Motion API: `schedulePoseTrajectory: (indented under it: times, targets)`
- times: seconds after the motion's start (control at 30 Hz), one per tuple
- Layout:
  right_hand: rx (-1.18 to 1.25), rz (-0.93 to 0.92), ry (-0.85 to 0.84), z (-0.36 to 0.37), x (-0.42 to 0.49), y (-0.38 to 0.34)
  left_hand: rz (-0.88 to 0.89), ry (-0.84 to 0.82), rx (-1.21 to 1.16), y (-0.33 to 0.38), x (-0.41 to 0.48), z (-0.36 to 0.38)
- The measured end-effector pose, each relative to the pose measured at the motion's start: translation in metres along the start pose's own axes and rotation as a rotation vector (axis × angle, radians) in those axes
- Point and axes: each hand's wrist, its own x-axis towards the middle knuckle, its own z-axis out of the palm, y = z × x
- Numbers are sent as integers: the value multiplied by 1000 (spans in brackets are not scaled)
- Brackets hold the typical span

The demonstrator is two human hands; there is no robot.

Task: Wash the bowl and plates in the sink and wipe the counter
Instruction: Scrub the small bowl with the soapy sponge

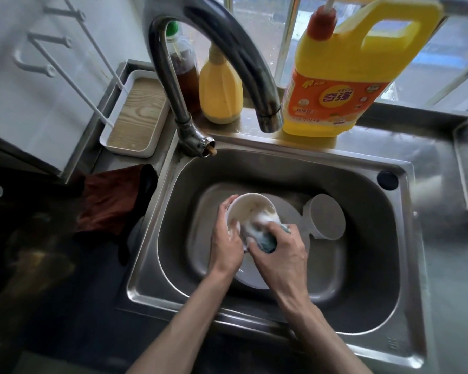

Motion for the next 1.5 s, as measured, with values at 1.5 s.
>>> schedulePoseTrajectory:
  times: [1.5]
  targets:
    - [-75, -44, 107, 4, 17, 5, -86, -162, -149, 2, -1, -9]
